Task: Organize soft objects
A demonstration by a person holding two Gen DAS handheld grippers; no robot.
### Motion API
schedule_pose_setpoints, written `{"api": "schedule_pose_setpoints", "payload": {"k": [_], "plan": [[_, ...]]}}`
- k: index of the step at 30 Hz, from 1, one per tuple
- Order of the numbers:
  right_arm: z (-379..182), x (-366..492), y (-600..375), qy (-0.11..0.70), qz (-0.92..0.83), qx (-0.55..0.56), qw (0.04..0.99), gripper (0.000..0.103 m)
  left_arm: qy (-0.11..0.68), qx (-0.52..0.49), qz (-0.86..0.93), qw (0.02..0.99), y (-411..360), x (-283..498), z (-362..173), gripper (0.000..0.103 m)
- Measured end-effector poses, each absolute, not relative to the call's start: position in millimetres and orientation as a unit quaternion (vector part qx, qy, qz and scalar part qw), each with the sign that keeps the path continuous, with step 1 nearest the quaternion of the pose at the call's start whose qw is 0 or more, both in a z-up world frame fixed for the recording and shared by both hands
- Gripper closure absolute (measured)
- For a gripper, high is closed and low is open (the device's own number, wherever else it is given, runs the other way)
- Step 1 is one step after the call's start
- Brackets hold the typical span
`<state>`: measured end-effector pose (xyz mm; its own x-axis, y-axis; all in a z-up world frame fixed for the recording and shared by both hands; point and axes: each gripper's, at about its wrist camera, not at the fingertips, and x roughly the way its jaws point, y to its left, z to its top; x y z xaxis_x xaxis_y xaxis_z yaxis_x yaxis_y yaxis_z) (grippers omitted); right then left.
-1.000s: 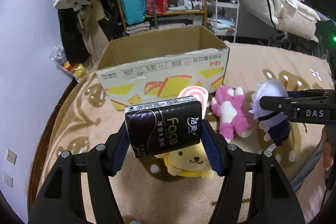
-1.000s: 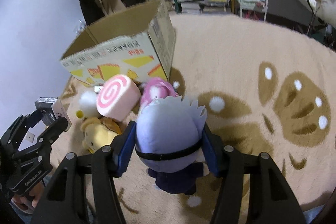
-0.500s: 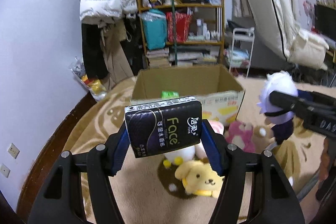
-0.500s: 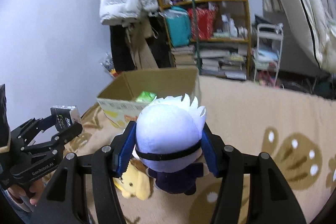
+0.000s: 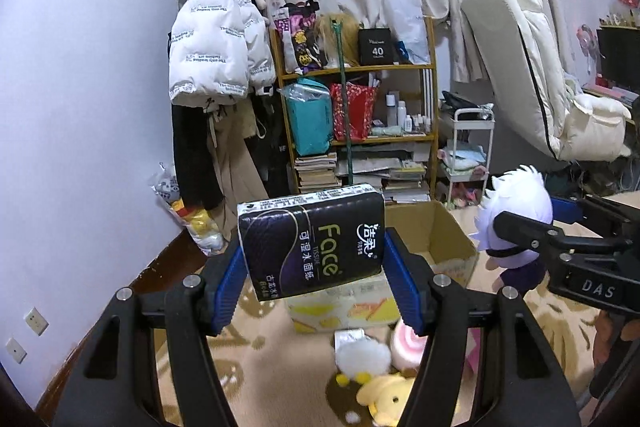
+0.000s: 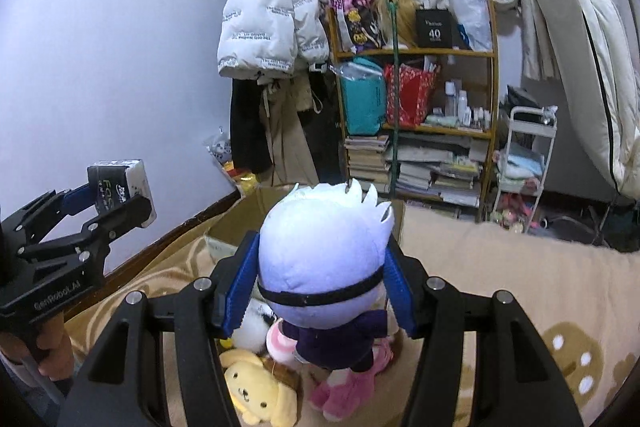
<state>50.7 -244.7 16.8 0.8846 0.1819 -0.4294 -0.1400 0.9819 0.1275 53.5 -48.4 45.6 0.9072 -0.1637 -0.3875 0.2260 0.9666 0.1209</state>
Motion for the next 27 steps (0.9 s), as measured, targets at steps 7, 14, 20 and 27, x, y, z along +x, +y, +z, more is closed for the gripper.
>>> {"api": "schedule_pose_setpoints", "payload": {"k": [7, 14, 20, 27], "plan": [[32.3, 77.8, -253.1, 0.202, 0.08, 0.05, 0.975, 0.041, 0.182, 0.081, -0.085, 0.976, -45.8, 88.2, 55.1, 0.039], [35.0, 103.6, -260.4, 0.187, 0.082, 0.04, 0.978, 0.041, 0.168, 0.074, -0.077, 0.98, -47.0, 119.5, 52.6, 0.039], [31.4, 120.3, -263.5, 0.195, 0.085, 0.038, 0.976, 0.041, 0.19, 0.074, -0.083, 0.976, -50.5, 141.9, 30.9, 0.039], [12.4, 143.9, -266.4, 0.22, 0.087, 0.056, 0.97, 0.04, 0.212, 0.075, -0.088, 0.97, -56.2, 160.1, 9.7, 0.039]]}}
